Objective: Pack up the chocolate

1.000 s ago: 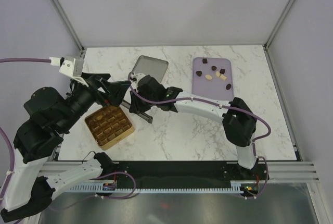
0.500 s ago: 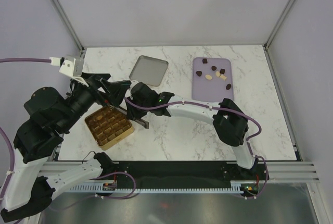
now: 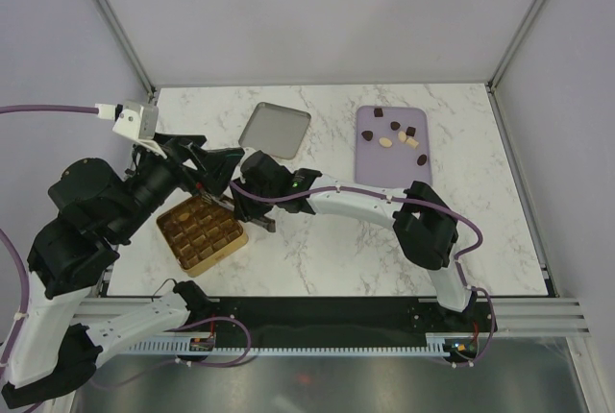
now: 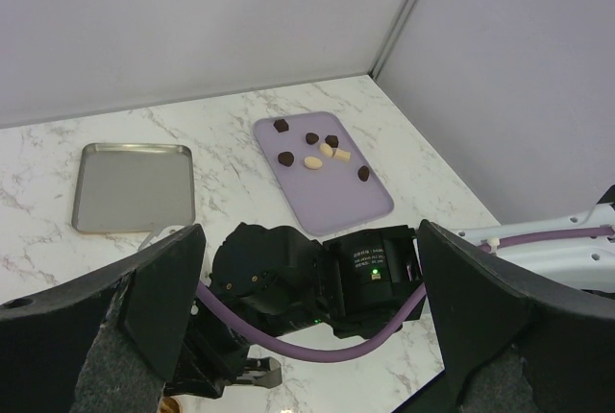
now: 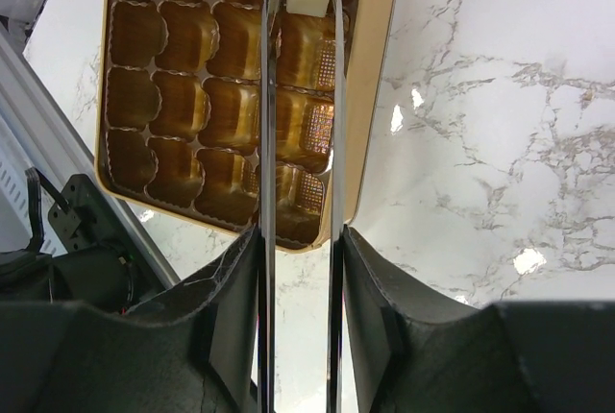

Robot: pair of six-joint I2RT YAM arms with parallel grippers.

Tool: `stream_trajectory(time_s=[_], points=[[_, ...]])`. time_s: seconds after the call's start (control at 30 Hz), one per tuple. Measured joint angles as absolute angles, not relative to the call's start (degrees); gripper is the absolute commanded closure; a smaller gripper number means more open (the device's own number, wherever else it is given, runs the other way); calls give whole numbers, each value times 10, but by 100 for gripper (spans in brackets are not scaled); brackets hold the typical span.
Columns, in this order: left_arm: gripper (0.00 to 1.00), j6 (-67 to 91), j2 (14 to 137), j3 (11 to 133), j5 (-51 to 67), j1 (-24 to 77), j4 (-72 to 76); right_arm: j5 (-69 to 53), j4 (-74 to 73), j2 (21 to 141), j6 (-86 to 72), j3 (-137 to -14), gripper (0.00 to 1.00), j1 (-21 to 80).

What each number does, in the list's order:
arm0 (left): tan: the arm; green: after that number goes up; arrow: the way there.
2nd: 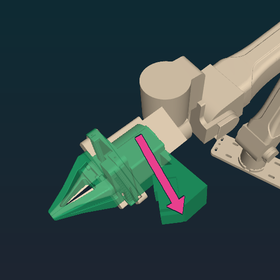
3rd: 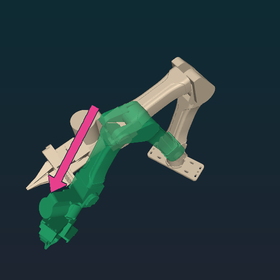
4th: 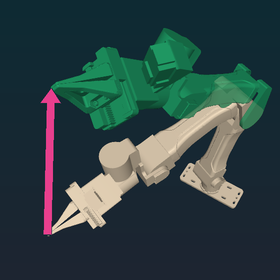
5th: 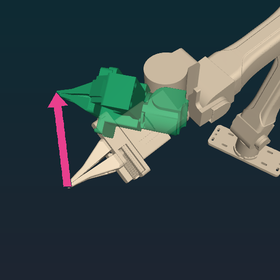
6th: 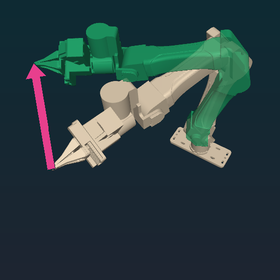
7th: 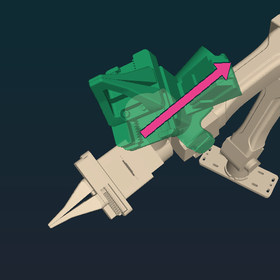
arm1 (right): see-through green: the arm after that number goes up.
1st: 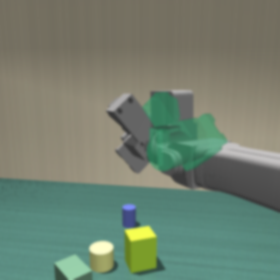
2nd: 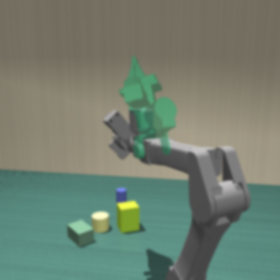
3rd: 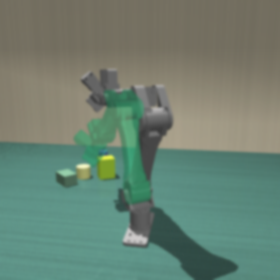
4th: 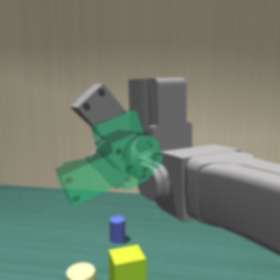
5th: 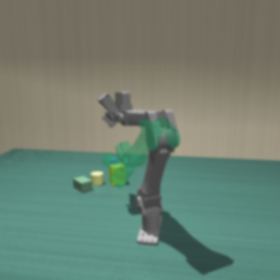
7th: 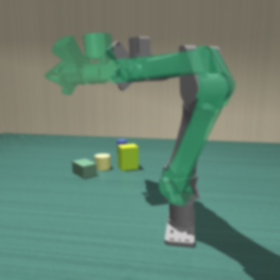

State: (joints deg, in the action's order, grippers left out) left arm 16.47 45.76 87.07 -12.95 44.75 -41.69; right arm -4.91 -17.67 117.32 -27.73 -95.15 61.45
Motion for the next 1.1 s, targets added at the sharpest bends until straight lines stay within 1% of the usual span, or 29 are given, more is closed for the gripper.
stream_trajectory(time_s=[0.47, 0.87, 1.0, 1.1], points=[[0, 165, 458, 869, -129, 448, -417, -34, -178, 1168, -266, -952, 50, 615], [0, 165, 459, 868, -128, 448, -417, 19, -191, 1098, -251, -944, 51, 616], [0, 165, 458, 865, -129, 448, -417, 51, -202, 1060, -237, -912, 51, 608], [0, 165, 456, 855, -129, 448, -417, 61, -212, 1012, -231, -852, 52, 580]])
